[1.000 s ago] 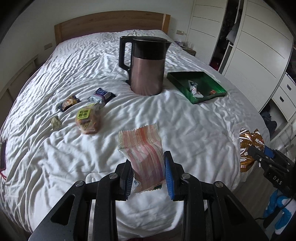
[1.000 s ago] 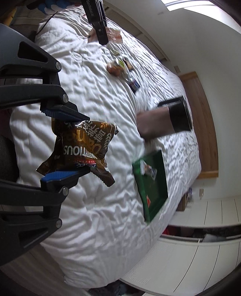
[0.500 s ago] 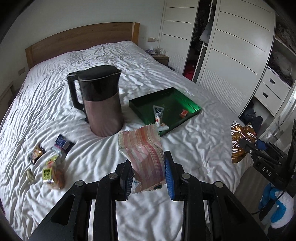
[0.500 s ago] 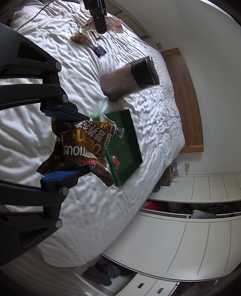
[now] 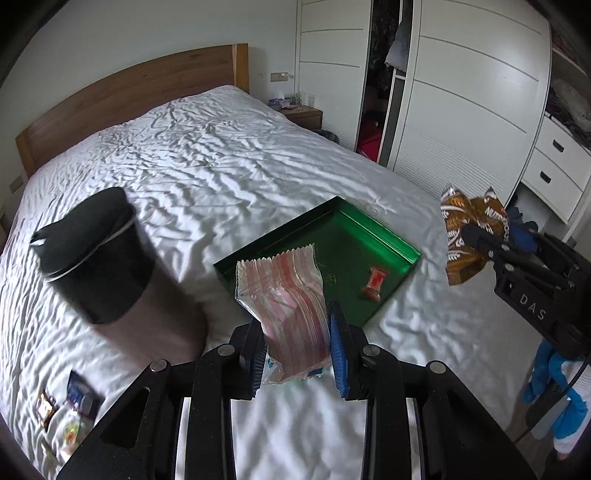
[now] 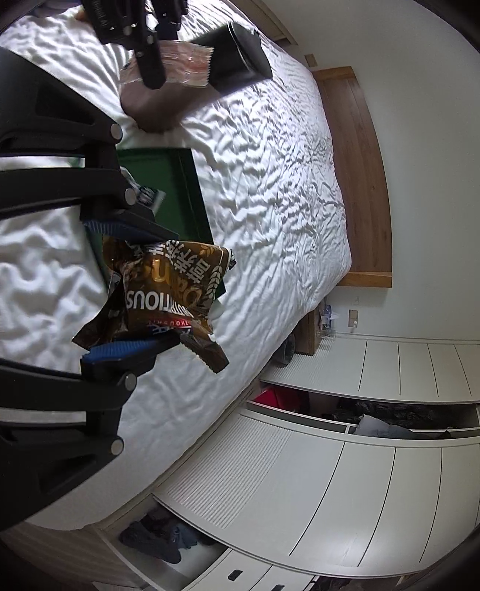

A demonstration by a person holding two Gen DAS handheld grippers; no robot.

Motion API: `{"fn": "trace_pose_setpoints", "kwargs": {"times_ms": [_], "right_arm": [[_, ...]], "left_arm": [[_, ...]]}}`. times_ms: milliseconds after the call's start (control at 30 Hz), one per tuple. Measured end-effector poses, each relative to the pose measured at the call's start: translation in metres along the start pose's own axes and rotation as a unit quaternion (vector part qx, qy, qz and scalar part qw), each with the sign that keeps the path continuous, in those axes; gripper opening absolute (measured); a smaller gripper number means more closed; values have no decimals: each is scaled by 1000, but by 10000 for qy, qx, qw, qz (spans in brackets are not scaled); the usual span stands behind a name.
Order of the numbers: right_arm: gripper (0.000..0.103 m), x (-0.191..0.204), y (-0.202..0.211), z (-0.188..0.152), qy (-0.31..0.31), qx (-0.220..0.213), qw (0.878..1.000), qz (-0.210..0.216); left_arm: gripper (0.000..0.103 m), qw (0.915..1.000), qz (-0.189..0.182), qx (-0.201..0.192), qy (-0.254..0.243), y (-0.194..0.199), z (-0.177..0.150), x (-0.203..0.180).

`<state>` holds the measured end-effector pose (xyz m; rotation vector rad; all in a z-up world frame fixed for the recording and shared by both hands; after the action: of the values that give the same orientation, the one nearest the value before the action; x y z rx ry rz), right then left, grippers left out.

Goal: Organize snacks
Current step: 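Carry the pink packet and brown bag over the green tray with both tools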

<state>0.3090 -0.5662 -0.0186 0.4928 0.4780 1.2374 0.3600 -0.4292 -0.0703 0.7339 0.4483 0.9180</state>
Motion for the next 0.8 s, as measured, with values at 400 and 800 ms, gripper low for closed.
{"fn": "trace_pose_setpoints", "kwargs": {"times_ms": [400, 800], "right_arm": [[14, -15, -140, -32, -40, 557, 9984, -51], [14, -24, -189, -70, -83, 923, 9957, -67]], "left_arm": [[26, 9985, 235, 493, 74, -130, -11, -18], [26, 9975, 417, 476, -309, -167, -25, -44]]}}
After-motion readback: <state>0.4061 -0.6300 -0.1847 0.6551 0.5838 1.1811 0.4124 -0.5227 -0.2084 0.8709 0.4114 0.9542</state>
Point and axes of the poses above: each gripper's, at about its wrist camera, not at the fingertips, and y roughly against the way its jaws point, x to its left, z to its top, the point moved 10 cm from there along -y, roughly the way its jaws point
